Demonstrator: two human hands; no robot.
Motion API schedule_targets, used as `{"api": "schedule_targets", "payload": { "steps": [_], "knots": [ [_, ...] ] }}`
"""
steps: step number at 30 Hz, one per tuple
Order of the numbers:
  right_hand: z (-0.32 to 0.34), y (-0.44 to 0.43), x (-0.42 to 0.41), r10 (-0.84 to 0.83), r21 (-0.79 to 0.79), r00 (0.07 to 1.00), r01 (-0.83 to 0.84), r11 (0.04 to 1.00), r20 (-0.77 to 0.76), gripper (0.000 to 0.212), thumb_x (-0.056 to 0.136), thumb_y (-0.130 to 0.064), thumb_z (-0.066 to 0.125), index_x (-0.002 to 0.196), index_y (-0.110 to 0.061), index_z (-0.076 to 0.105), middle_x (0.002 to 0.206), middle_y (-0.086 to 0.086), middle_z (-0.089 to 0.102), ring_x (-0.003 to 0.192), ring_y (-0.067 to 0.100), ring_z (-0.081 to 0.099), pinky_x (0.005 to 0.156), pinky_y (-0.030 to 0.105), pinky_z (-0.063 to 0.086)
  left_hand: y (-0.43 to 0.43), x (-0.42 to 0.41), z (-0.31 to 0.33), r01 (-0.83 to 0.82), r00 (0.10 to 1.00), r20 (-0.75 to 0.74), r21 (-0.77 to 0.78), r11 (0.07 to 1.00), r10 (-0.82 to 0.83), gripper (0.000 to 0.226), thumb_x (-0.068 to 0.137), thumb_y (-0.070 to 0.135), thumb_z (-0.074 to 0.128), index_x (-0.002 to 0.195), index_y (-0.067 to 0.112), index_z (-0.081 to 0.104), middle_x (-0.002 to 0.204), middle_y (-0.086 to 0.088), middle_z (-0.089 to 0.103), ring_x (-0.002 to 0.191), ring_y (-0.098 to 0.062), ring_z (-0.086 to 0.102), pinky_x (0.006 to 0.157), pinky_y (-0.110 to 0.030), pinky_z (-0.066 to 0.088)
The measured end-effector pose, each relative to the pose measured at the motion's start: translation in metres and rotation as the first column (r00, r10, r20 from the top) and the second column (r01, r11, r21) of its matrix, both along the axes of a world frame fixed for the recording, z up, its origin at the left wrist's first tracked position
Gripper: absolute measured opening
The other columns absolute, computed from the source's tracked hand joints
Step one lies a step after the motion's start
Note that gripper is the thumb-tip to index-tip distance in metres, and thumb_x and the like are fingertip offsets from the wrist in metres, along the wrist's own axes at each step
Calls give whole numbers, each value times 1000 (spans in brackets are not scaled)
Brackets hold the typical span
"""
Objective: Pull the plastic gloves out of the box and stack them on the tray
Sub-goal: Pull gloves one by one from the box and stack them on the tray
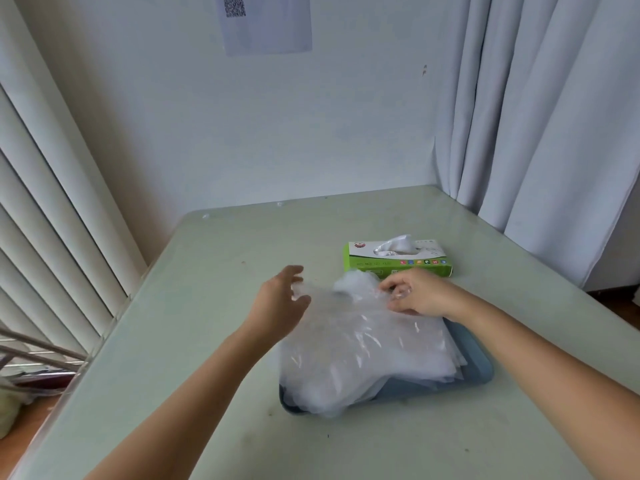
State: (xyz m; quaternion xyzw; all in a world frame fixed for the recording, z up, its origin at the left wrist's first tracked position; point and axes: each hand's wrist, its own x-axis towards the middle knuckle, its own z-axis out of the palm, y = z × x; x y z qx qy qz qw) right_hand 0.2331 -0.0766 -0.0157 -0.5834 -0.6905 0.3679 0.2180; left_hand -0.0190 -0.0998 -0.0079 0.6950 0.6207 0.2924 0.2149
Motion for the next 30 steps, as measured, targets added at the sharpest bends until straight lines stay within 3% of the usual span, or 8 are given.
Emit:
{"api": "schedule_targets", "payload": {
  "steps": [4, 8, 14, 17, 20, 23, 26, 30],
  "knots": [
    [-4, 0, 4, 27, 27, 999, -28, 999, 45, 39, 85, 1, 65, 121, -16, 64, 76, -3, 61, 61, -1, 53, 58, 10, 41, -22, 21, 7, 163, 975, -193, 270, 949, -113, 48, 95, 22, 54, 142, 17, 41, 147, 1, 40, 134, -15, 39, 106, -16, 23],
    [-1, -1, 3, 72, 17, 996, -73, 997, 48, 42, 85, -1, 67, 125, -14, 60, 84, -1, 66, 69, 6, 57, 56, 10, 43, -34, 50, -5, 434, 844, -383, 80, 897, -374, 54, 101, 36, 38, 151, 18, 24, 159, 4, 15, 147, -11, 5, 114, -20, -3],
    [2, 1, 0, 90, -22, 994, -89, 996, 60, 44, 85, -4, 69, 126, -14, 57, 88, 1, 67, 56, 6, 58, 53, 15, 44, -27, 58, -23, 416, 714, -506, -251, 874, -484, 58, 104, 39, 17, 153, 13, -1, 161, -2, -5, 148, -17, -8, 117, -34, -7],
    [2, -6, -2, -66, 295, 945, -34, 955, 322, 34, 85, -7, 65, 118, -15, 63, 109, 1, 63, 99, 16, 59, 82, 19, 43, -27, 55, -34, 388, 684, -523, -328, 861, -508, 58, 104, 39, 14, 153, 16, -5, 161, 0, -10, 147, -17, -10, 118, -40, -7],
    [-7, -27, -17, -118, 601, 955, -73, 796, 272, 35, 87, 5, 52, 117, -9, 64, 124, 5, 58, 116, 19, 52, 97, 20, 35, -27, 57, -41, 379, 693, -528, -311, 872, -490, 58, 104, 40, 14, 153, 17, -8, 160, 1, -13, 147, -18, -13, 117, -42, -8],
    [-28, -48, -34, 105, 454, 957, -223, 863, 270, 45, 94, 3, 41, 137, -9, 49, 145, 6, 45, 134, 14, 40, 103, 6, 17, -29, 63, -45, 367, 713, -529, -276, 888, -459, 61, 103, 40, 15, 152, 14, -10, 160, -1, -13, 147, -21, -13, 116, -43, -8],
    [-46, -52, -28, 195, 210, 871, -315, 925, 450, 53, 104, -29, 27, 153, -24, 6, 161, -3, 3, 148, 10, 2, 114, 19, -2, -30, 60, -46, 365, 707, -535, -284, 887, -462, 67, 102, 47, 17, 151, 17, -16, 159, 0, -16, 146, -18, -16, 116, -41, -9],
    [-37, -49, -9, 248, 0, 735, -320, 947, 630, 90, 69, -79, 4, 149, -41, -9, 156, -8, -24, 145, 17, -22, 116, 39, -12, -35, 30, -33, 361, 598, -595, -398, 844, -536, 86, 92, 66, 30, 149, 26, -19, 157, 4, -23, 145, -15, -20, 118, -42, -10]
  ]
}}
